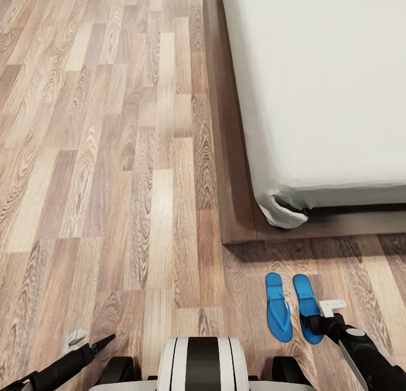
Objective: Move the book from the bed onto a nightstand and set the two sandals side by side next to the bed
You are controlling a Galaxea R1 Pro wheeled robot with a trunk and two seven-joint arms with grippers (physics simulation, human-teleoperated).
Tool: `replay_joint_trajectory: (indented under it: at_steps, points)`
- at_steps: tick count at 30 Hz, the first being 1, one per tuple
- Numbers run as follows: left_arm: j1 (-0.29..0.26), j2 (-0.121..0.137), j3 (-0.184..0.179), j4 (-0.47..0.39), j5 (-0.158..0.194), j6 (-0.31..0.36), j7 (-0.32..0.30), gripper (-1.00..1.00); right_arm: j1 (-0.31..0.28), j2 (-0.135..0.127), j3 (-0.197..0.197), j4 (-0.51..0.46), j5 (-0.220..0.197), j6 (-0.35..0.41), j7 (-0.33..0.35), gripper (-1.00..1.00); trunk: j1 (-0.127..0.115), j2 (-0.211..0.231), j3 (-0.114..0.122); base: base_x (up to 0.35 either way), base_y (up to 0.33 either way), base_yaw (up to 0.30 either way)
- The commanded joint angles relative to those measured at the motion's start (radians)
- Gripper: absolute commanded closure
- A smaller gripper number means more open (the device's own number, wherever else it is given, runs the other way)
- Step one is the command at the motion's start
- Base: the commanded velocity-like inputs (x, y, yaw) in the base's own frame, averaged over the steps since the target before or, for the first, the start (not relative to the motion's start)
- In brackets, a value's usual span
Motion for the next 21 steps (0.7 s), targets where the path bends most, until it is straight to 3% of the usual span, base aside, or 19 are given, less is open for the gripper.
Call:
replay_joint_trajectory:
  at_steps: [1,5,6,21]
  points:
    - [-0.001,0.000,0.001,0.001,0.005,0.010,-0.004,-1.00,0.001,0.001,-0.006,0.005,0.005,0.005,0.008,1.00,0.000,0.000,-0.001,0.000,0.000,0.000]
    - [-0.001,0.000,0.001,0.001,0.005,0.010,-0.004,-1.00,0.001,0.001,-0.006,0.005,0.004,0.004,0.007,1.00,0.000,0.000,-0.001,0.000,0.000,0.000]
    - [-0.001,0.000,0.001,0.001,0.005,0.010,-0.004,-1.00,0.001,0.001,-0.006,0.005,0.005,0.004,0.007,-1.00,0.000,0.000,-0.001,0.000,0.000,0.000]
    - [-0.001,0.000,0.001,0.001,0.005,0.010,-0.004,-1.00,0.001,0.001,-0.006,0.005,0.003,0.005,0.008,-1.00,0.000,0.000,-0.001,0.000,0.000,0.000]
